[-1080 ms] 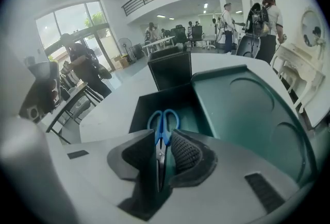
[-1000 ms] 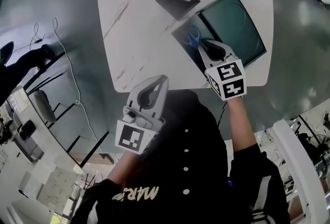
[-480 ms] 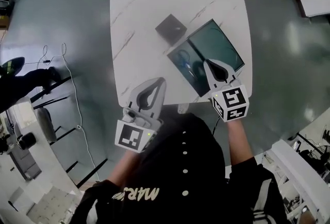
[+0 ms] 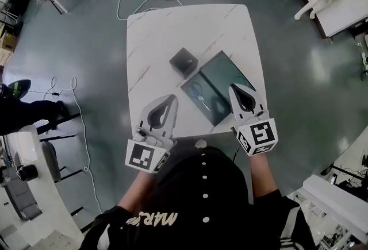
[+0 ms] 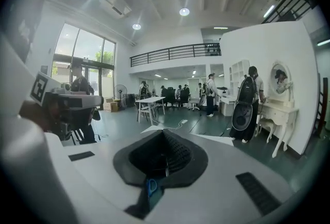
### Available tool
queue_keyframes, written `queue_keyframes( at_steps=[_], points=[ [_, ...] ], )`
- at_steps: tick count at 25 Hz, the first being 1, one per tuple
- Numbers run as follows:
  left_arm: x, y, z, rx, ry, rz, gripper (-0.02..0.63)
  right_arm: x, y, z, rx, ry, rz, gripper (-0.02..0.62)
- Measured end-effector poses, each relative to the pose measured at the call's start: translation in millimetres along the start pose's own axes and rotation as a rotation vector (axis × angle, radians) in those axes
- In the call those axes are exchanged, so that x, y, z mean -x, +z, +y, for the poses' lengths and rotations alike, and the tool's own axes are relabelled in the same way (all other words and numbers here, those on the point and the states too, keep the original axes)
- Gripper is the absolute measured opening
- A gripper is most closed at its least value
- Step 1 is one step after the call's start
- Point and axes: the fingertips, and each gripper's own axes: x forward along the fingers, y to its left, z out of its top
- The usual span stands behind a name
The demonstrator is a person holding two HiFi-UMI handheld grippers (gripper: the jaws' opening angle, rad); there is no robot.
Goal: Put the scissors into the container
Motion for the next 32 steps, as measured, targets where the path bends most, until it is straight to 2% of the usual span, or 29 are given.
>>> queue_keyframes(
  at_steps=[5,10,16,22,29,32],
  points=[
    [1,29,-2,-0.048,-0.006,-0.057,0.03,31,31,2,0.021,-0.026,-0.12,0.014],
    [4,40,-3,-0.07,-0.008,-0.076,0.029,57,55,-2,0.031,-0.083,-0.207,0.014],
    [10,50,-1,-0.071,0.014,-0.089,0.029,90,74,-33,0.003,-0.231,-0.313,0.014],
    [13,40,6,-0.053,0.03,-0.036,0.031,122,78,-48,0.023,-0.342,-0.375,0.014],
    [13,23,11,-0.033,0.081,-0.01,0.031,124,81,-39,0.039,-0.334,-0.395,0.014],
    [12,25,12,-0.05,0.08,-0.003,0.029,118,84,-36,0.044,-0.319,-0.384,0.014]
  ],
)
